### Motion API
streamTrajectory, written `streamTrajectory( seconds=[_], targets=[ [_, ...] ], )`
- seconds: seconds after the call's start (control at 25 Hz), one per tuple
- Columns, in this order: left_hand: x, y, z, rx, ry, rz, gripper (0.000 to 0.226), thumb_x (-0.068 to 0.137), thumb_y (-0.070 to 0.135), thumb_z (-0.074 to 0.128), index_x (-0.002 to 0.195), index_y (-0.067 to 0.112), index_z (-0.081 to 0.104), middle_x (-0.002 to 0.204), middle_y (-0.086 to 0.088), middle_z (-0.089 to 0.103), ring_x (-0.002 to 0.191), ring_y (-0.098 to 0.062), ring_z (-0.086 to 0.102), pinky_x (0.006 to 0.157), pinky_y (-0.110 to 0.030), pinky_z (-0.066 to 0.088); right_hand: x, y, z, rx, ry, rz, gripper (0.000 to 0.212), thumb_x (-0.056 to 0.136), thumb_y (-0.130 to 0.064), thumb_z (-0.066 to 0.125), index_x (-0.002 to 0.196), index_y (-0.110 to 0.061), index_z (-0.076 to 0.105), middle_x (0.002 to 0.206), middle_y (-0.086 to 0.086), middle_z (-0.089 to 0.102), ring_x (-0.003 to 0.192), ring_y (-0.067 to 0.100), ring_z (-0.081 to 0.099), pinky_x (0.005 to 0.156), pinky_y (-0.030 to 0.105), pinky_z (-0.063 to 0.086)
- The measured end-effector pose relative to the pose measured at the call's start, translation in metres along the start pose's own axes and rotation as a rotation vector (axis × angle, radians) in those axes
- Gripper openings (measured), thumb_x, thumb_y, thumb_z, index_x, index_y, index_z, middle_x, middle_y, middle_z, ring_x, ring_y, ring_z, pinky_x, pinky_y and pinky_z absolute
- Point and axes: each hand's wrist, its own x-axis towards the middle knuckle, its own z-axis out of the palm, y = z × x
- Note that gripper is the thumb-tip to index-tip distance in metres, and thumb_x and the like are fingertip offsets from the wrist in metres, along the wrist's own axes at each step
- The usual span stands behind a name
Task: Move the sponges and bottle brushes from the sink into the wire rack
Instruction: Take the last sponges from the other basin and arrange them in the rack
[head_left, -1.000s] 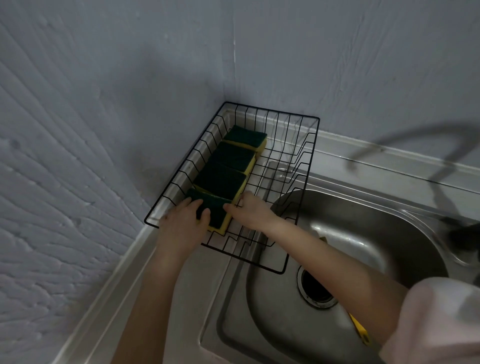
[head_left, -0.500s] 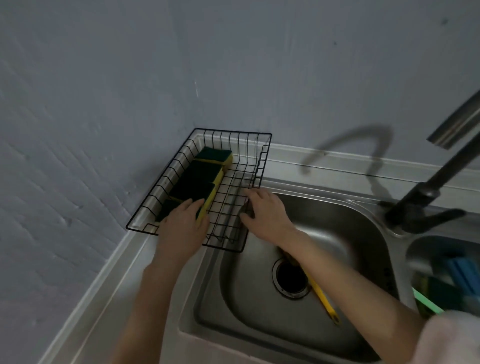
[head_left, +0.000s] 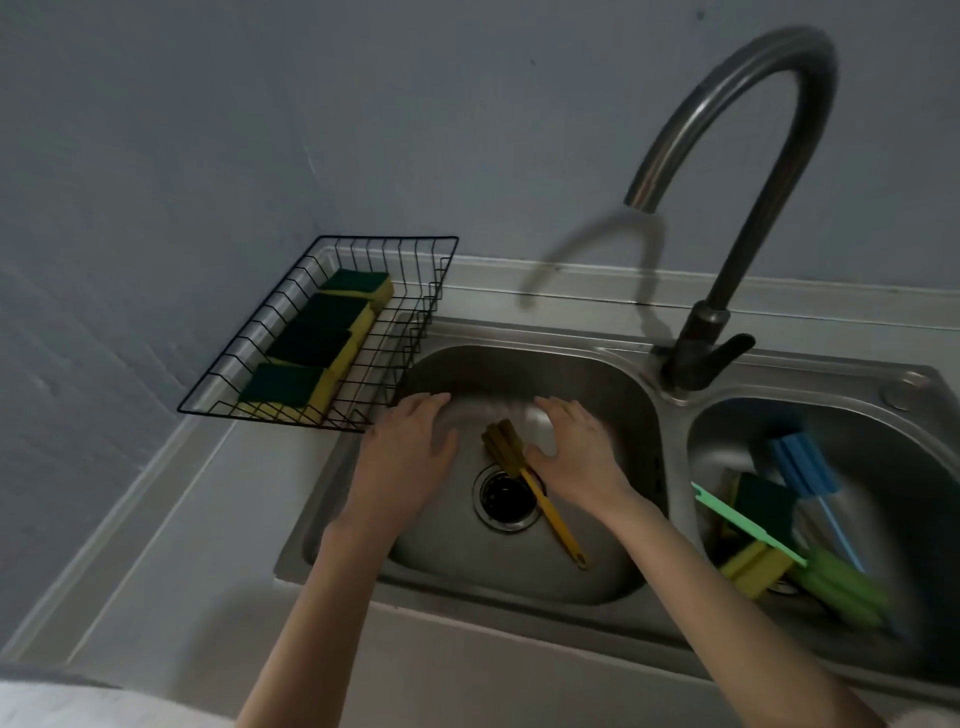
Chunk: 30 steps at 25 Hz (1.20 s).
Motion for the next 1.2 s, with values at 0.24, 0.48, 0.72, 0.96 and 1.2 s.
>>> streamTrajectory(
  seconds=[0.24, 0.48, 0.72, 0.96, 1.2],
  targets=[
    [-0.003, 0.078, 0.06, 0.002, -0.121, 0.071, 0.044, 0.088, 0.025, 0.048, 0.13, 0.017, 0.039, 0.133, -0.011, 0.047, 0.121, -0.029, 0.044, 0.102, -0.044, 0.037, -0.024, 0.078, -0.047, -0.045, 0.004, 0.061, 0.063, 0.085, -0.024, 0.054, 0.141, -0.017, 0.027, 0.151, 0.007, 0.029, 0.141, 0.025, 0.019, 0.117, 0.042, 0.016],
    [-0.014, 0.151, 0.126, -0.078, -0.181, 0.091, 0.035, 0.088, 0.024, 0.047, 0.121, 0.014, 0.048, 0.124, -0.012, 0.055, 0.112, -0.031, 0.052, 0.092, -0.042, 0.045, -0.039, 0.154, -0.084, -0.057, -0.029, 0.094, 0.061, 0.086, -0.028, 0.052, 0.141, -0.017, 0.028, 0.151, 0.006, 0.03, 0.142, 0.026, 0.018, 0.117, 0.043, 0.015],
    [-0.026, 0.199, 0.193, -0.069, -0.344, 0.033, 0.029, 0.088, 0.024, 0.045, 0.114, 0.015, 0.054, 0.119, -0.011, 0.059, 0.107, -0.028, 0.055, 0.088, -0.037, 0.044, -0.045, 0.228, -0.104, -0.035, -0.1, 0.105, 0.058, 0.084, -0.023, 0.057, 0.137, -0.014, 0.036, 0.143, 0.012, 0.04, 0.132, 0.028, 0.036, 0.109, 0.041, 0.03],
    [-0.026, 0.227, 0.251, -0.015, -0.568, -0.022, 0.032, 0.089, 0.023, 0.046, 0.118, 0.011, 0.049, 0.118, -0.015, 0.058, 0.106, -0.03, 0.056, 0.09, -0.042, 0.048, -0.032, 0.287, -0.099, -0.026, -0.241, 0.291, 0.054, 0.087, -0.029, 0.051, 0.137, -0.016, 0.034, 0.133, 0.019, 0.045, 0.114, 0.034, 0.051, 0.096, 0.045, 0.045],
    [-0.017, 0.232, 0.285, 0.184, -0.717, -0.099, 0.046, 0.088, 0.032, 0.048, 0.125, 0.005, 0.038, 0.129, -0.019, 0.049, 0.116, -0.036, 0.049, 0.096, -0.044, 0.041, -0.009, 0.31, -0.079, 0.0, -0.379, 0.415, 0.05, 0.092, -0.035, 0.037, 0.134, -0.01, 0.033, 0.139, 0.022, 0.035, 0.122, 0.038, 0.039, 0.098, 0.039, 0.036]
  ],
)
